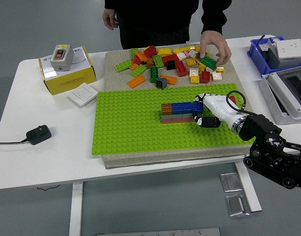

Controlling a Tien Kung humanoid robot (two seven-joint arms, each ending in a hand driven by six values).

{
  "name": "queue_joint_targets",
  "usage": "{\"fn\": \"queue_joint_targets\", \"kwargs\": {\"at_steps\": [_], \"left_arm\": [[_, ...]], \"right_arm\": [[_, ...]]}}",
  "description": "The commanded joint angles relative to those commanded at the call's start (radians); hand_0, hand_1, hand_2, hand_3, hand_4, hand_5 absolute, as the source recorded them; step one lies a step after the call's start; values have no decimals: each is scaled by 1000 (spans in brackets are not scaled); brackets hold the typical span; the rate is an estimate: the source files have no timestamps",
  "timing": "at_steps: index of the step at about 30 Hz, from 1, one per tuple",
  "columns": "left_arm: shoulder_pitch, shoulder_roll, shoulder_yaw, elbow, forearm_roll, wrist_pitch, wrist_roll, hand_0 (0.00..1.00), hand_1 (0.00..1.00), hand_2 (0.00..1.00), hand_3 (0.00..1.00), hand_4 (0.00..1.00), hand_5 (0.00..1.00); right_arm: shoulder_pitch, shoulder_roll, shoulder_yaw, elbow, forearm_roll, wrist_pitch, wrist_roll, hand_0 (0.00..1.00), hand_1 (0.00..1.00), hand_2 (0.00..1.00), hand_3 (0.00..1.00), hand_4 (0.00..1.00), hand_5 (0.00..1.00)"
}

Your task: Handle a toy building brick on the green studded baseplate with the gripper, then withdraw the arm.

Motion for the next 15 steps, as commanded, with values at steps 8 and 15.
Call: {"fn": "queue_joint_targets", "kwargs": {"at_steps": [8, 15], "left_arm": [[0, -1, 0, 0, 0, 0, 0, 658, 658, 578, 598, 141, 684], [1, -1, -1, 0, 1, 0, 0, 658, 658, 577, 597, 138, 684]], "right_arm": [[0, -1, 2, -1, 2, 0, 1, 796, 877, 904, 695, 466, 351], [-1, -3, 3, 2, 5, -1, 2, 796, 876, 904, 699, 470, 352]]}}
